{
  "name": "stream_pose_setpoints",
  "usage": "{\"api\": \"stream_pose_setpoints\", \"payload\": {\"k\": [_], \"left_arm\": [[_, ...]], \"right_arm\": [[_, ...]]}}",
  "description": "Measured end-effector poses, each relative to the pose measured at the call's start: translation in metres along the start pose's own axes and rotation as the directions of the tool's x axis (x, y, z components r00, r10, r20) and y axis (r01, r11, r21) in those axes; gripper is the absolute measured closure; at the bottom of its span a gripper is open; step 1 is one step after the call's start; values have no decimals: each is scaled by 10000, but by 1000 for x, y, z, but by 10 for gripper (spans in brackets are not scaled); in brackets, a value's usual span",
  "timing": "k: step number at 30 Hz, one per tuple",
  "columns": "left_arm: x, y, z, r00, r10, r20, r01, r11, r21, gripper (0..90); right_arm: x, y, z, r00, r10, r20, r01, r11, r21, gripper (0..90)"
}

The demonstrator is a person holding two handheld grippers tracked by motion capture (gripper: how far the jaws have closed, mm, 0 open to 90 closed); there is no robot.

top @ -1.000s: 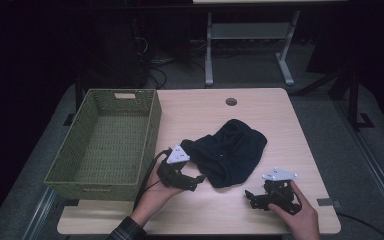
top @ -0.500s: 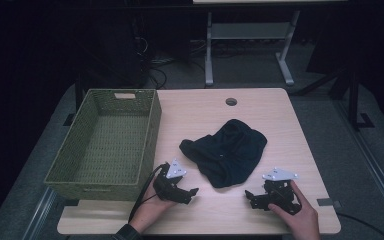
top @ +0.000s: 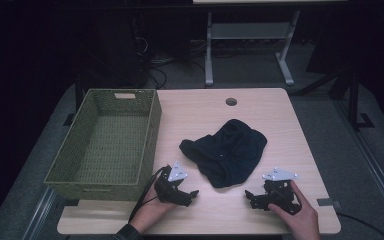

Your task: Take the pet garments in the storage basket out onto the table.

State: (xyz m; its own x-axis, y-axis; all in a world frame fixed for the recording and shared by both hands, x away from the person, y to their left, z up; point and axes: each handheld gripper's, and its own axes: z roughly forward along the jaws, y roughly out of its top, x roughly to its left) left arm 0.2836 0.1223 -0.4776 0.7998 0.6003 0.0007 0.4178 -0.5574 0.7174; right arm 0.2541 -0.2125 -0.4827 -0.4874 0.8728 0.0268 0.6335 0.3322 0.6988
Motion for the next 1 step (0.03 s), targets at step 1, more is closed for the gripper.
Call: {"api": "stream_pose_setpoints", "payload": {"k": [1], "left_arm": [[0,0,0,10000,-3,-11,3,10000,-12,127]], "right_arm": [[0,0,0,10000,-2,0,2,10000,-1,4]]}}
